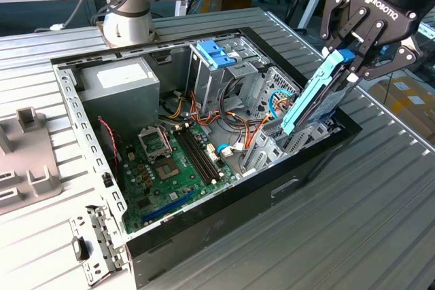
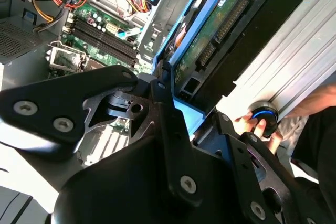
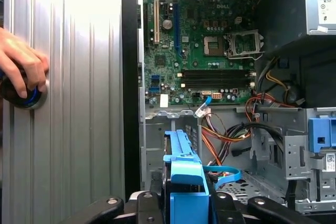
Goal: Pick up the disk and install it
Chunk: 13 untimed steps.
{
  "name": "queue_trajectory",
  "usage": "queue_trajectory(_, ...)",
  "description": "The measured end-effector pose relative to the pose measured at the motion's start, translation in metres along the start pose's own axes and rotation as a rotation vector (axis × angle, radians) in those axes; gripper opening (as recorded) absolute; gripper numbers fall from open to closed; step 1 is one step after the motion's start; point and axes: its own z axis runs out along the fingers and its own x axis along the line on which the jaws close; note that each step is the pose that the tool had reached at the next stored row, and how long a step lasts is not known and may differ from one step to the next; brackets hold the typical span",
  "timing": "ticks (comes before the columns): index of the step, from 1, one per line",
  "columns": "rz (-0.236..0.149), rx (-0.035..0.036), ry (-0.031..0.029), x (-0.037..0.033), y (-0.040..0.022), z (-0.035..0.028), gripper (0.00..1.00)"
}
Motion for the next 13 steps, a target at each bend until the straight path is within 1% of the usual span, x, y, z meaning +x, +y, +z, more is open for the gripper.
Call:
queue_trajectory(5,0.0,-0.0001,-0.0011,-0.0026,0.0027,0.0009,0.37)
queue_trajectory(7,0.0,-0.0001,-0.003,-0.0053,0.0046,0.0019,0.37)
queue_trajectory(8,0.0,-0.0001,-0.0049,-0.0066,0.006,0.0027,0.37)
queue_trajectory(13,0.0,-0.0002,-0.0091,-0.0111,0.0099,0.005,0.37)
